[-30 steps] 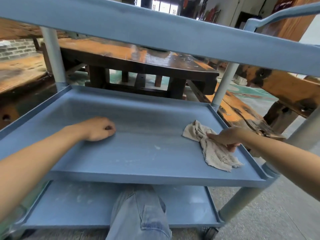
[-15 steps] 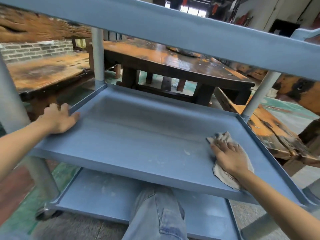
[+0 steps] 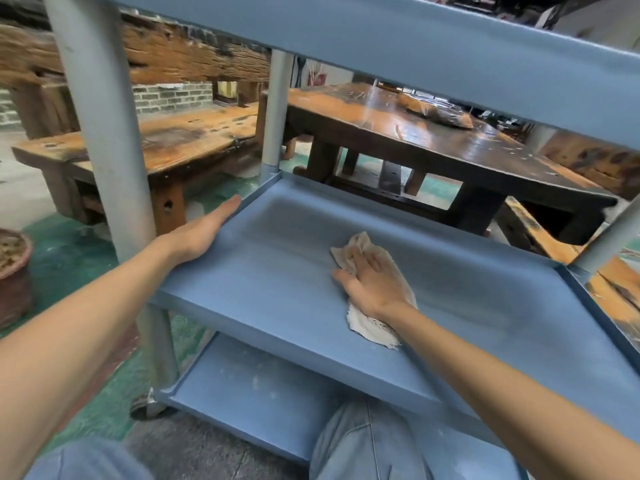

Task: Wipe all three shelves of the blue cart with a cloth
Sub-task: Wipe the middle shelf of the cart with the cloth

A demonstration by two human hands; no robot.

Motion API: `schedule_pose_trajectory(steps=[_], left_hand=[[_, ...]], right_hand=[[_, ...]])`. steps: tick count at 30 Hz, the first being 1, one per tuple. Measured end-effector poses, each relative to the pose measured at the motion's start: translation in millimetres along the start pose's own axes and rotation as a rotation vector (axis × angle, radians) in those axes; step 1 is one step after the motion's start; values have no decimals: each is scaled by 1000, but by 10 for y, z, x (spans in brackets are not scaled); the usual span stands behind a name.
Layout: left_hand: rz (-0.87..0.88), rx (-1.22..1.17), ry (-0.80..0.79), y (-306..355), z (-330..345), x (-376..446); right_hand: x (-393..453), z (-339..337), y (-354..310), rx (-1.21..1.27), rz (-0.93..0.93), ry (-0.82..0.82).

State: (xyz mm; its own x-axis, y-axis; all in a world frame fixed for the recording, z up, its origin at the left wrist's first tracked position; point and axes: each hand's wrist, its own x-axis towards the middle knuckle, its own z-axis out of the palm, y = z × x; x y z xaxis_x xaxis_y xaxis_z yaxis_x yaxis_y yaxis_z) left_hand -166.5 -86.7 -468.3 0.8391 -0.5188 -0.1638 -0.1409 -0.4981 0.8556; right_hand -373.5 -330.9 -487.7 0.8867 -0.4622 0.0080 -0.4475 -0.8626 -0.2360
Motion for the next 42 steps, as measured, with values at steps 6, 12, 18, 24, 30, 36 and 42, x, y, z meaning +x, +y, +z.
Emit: schedule_pose_trajectory(steps=[6,12,18,24,30,36,42], left_hand=[[-110,-102,-2,-7,-11,97],[-67,-200,-11,-121,-61,206],[-24,-144,26,-112,-4,122],[613,997,164,-273,54,-103],[904,969,13,317,843,-294],[924,1010,-104,748,1842,-447],[946,957,-123,1055,2484,-517]], right_hand=[[461,108,-979,-30,-438,-88],[389,86,-1767,54,-637,-165],[-265,135,-1474,177,-795,-42],[-766,109,-537,246,-740,103],[-1080,-2,224,362,-432,177],[-1301,-229,556,-70,-328,263],[-1731,-364,1189,-325,-168,221]])
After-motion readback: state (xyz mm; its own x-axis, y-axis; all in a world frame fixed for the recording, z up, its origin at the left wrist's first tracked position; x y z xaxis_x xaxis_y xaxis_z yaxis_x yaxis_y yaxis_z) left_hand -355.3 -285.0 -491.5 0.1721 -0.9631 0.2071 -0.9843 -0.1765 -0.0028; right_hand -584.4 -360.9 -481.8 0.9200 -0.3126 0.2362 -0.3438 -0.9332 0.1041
